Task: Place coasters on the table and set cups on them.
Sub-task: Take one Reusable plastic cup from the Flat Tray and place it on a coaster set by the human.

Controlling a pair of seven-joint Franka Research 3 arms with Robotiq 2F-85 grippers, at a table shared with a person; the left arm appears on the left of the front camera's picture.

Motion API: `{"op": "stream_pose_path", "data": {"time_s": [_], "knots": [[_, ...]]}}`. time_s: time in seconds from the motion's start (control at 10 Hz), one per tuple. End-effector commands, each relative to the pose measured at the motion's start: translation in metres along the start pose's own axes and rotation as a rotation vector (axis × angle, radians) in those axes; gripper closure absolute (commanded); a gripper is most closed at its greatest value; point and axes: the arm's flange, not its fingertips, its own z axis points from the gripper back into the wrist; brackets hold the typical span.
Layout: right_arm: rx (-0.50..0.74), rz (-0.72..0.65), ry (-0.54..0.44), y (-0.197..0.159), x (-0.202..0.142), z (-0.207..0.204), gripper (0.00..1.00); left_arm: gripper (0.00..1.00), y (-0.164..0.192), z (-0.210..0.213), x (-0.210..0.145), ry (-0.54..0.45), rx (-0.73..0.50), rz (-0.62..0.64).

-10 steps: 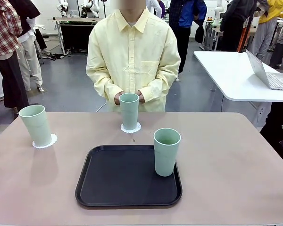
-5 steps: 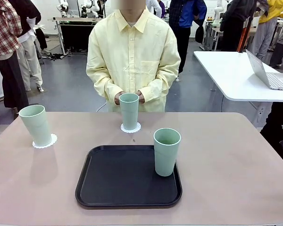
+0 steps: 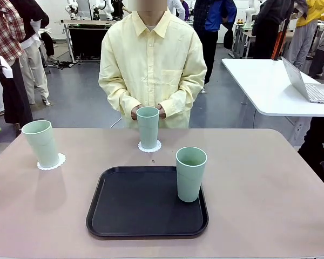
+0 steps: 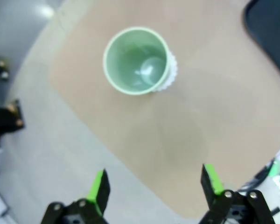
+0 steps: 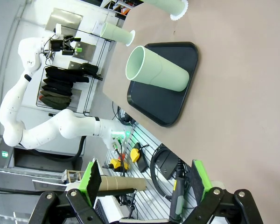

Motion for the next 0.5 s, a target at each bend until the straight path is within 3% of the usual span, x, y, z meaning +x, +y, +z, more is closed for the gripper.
{"op": "stream_pose_path", "data": {"time_s": [0.0, 0.4], "knots": [[0.028, 0.019, -0.019, -0.001, 0.003, -0.001, 0.0, 0.0, -0.012, 0.003, 0.005, 0.02, -0.053, 0.032], [0.028, 0.019, -0.019, -0.001, 0.003, -0.001, 0.0, 0.0, -0.01, -0.013, -0.002, -0.058, -0.153, 0.058]]}}
